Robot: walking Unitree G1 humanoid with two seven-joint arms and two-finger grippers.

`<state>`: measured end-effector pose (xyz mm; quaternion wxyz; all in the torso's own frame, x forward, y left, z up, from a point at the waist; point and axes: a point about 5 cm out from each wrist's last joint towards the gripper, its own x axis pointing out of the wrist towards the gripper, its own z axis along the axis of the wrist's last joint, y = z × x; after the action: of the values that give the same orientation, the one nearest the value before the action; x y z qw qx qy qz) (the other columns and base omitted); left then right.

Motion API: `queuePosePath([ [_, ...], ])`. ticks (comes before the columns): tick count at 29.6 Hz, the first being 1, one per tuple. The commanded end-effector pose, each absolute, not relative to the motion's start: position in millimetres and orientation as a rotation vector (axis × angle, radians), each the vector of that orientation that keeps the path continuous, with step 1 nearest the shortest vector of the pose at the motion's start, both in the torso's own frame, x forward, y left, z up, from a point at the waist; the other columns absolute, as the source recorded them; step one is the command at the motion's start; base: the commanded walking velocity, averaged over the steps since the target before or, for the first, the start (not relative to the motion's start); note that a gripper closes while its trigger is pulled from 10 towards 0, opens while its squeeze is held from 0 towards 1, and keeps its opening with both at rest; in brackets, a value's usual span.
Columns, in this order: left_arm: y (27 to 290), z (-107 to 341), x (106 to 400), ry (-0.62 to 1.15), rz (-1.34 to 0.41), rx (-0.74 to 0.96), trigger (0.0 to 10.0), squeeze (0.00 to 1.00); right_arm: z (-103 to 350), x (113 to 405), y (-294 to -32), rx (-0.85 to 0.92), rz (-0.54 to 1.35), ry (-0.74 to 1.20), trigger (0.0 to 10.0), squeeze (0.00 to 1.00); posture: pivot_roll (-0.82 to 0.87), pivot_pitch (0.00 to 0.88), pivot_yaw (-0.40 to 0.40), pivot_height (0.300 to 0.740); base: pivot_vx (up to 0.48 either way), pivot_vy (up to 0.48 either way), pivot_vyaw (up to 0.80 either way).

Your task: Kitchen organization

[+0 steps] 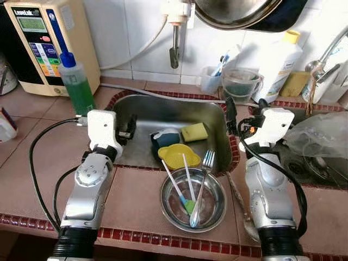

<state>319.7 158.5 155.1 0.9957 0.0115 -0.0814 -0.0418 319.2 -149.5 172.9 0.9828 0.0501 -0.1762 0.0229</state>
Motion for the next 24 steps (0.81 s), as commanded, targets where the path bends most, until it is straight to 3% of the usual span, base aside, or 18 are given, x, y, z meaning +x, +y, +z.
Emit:
queuePosePath([
  [1,154.2,152.8,319.8,-0.171,-0.087,0.044,10.0,0.0,173.7,318.0,-149.9,0.068,0.033,-0.367,10.0,1.0,-0.11,0.0,0.009,0.74,0.0,0.0,0.0],
  [2,154.2,152.8,319.8,-0.171,-0.087,0.044,10.0,0.0,173.7,318.0,-149.9,0.068,0.033,-0.367,10.0,1.0,-0.11,0.0,0.009,0.74,0.0,0.0,0.0],
  [3,150.8,148.4,316.9,-0.177,-0.09,0.062,10.0,0.0,171.4,316.7,-150.0,0.04,0.027,-0.368,10.0,0.0,-0.11,0.0,0.013,0.74,0.0,0.0,0.0],
  [17,149.6,153.1,318.1,-0.205,-0.146,0.051,10.0,0.0,162.9,312.6,-147.0,-0.013,0.043,-0.365,10.0,0.0,-0.1,0.0,0.021,0.74,0.0,0.0,0.0],
  [24,149.5,155.2,318.9,-0.218,-0.159,0.044,10.0,0.0,162.8,313.0,-144.8,-0.022,0.058,-0.37,10.0,0.0,-0.11,0.0,0.018,0.74,0.0,-0.386,0.0],
])
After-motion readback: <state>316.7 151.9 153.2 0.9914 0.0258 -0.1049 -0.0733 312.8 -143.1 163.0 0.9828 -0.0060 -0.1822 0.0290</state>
